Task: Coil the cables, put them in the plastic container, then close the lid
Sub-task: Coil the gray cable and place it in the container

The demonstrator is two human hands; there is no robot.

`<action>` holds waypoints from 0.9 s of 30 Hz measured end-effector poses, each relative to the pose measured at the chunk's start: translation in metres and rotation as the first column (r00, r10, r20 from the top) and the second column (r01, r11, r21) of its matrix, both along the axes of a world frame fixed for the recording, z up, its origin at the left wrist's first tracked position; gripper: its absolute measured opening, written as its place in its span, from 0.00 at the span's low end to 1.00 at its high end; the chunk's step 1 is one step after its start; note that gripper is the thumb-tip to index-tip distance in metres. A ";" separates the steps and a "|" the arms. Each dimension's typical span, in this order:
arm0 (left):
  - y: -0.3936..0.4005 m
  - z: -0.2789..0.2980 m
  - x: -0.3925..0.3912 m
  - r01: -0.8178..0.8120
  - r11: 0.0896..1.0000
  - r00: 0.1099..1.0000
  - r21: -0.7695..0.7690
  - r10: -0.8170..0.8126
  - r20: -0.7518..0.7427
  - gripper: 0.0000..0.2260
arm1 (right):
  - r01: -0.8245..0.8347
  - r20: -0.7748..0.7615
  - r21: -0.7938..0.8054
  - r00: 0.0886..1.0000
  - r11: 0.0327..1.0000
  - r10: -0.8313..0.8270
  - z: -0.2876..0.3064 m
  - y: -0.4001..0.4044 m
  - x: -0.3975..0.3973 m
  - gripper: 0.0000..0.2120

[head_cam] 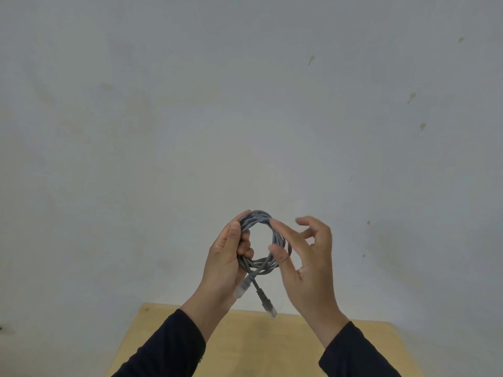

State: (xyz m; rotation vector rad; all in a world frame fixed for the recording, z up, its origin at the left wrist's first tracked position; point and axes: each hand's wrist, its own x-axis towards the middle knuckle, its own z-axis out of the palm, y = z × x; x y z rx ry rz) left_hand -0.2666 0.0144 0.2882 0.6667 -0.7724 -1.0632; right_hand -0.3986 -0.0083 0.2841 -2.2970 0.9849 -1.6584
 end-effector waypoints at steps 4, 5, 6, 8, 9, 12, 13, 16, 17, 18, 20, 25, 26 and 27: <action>0.008 -0.016 -0.005 0.063 0.997 0.997 0.045 -0.061 -0.047 0.14 | -0.189 0.045 0.193 0.982 0.963 0.184 -0.017 0.010 0.008 0.19; 0.011 -0.023 -0.007 0.072 0.995 0.996 0.069 -0.068 -0.050 0.14 | -0.180 0.073 0.247 0.983 0.952 0.166 -0.023 0.014 0.009 0.19; 0.014 -0.030 -0.008 0.082 0.992 0.996 0.093 -0.078 -0.044 0.14 | -0.158 0.105 0.299 0.986 0.941 0.132 -0.030 0.018 0.009 0.20; 0.021 -0.048 -0.011 0.110 0.983 0.994 0.145 -0.107 -0.028 0.14 | -0.112 0.140 0.384 0.988 0.917 0.062 -0.046 0.028 0.005 0.18; 0.025 -0.059 -0.012 0.128 0.976 0.992 0.177 -0.126 -0.023 0.14 | -0.090 0.136 0.419 0.990 0.903 0.036 -0.056 0.034 0.003 0.18; 0.042 -0.100 -0.016 0.193 0.937 0.980 0.291 -0.198 -0.012 0.13 | -0.032 0.101 0.535 0.995 0.845 -0.026 -0.092 0.058 -0.008 0.17; 0.049 -0.114 -0.018 0.213 0.919 0.975 0.332 -0.222 -0.013 0.12 | -0.013 0.089 0.569 0.995 0.822 -0.046 -0.105 0.068 -0.013 0.17; 0.072 -0.156 -0.027 0.243 0.856 0.960 0.457 -0.280 0.014 0.11 | 0.064 0.032 0.644 0.993 0.762 -0.110 -0.147 0.099 -0.029 0.17; 0.081 -0.169 -0.031 0.246 0.834 0.953 0.494 -0.302 0.035 0.10 | 0.088 0.012 0.675 0.991 0.732 -0.130 -0.160 0.110 -0.034 0.17; 0.089 -0.180 -0.034 0.241 0.815 0.944 0.528 -0.324 0.068 0.10 | 0.109 -0.005 0.713 0.989 0.693 -0.150 -0.172 0.120 -0.039 0.17; 0.102 -0.201 -0.041 0.195 0.783 0.918 0.591 -0.358 0.171 0.11 | 0.125 -0.022 0.786 0.984 0.605 -0.175 -0.190 0.141 -0.046 0.17; 0.112 -0.230 -0.052 0.099 0.764 0.857 0.638 -0.391 0.335 0.09 | 0.178 -0.067 0.854 0.969 0.489 -0.236 -0.219 0.166 -0.056 0.17; 0.112 -0.233 -0.054 0.076 0.771 0.848 0.633 -0.383 0.365 0.09 | 0.191 -0.075 0.860 0.965 0.473 -0.253 -0.224 0.167 -0.058 0.17; 0.111 -0.235 -0.055 0.053 0.779 0.842 0.624 -0.370 0.392 0.09 | 0.200 -0.080 0.864 0.960 0.462 -0.267 -0.228 0.168 -0.059 0.17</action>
